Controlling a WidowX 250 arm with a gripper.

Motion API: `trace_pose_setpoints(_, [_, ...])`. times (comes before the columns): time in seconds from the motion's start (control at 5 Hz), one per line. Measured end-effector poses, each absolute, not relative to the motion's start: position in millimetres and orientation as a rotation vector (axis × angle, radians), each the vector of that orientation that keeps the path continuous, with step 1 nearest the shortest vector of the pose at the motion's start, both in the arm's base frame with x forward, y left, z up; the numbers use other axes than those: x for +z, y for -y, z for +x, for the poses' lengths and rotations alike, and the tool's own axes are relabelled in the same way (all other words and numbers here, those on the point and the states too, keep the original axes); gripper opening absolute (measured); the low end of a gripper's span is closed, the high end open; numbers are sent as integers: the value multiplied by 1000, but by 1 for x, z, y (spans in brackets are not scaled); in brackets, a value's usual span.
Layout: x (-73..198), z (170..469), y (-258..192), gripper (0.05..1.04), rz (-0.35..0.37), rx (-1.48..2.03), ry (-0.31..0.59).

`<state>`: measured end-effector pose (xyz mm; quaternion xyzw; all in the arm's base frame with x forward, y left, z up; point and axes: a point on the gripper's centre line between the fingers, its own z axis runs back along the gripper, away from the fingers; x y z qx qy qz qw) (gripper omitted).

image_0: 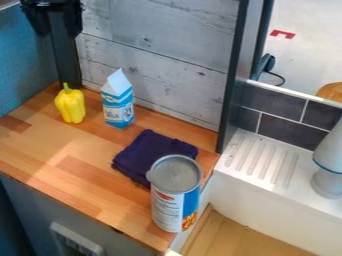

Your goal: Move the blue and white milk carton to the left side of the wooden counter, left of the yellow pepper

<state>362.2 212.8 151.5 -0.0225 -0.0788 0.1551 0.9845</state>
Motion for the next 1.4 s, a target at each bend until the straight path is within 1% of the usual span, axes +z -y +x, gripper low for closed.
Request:
trace_pose_setpoints(0.2, [133, 362, -211, 1001, -63, 310, 114])
trace_pose_setpoints(0.4, [127, 376, -187, 1001, 2, 170, 84])
trace_pose_setpoints(0.6, [126, 391, -158, 1001, 41, 78, 83])
trace_pose_setpoints(0.8, [119, 393, -151, 1001, 44, 54, 77])
trace_pose_setpoints(1.0, [119, 393, -149, 1001, 50, 54, 74])
trace_pose_setpoints(1.2, [111, 393, -149, 1001, 44, 52, 55])
trace_pose_setpoints(1.4, [108, 399, -150, 1001, 51, 69, 80])
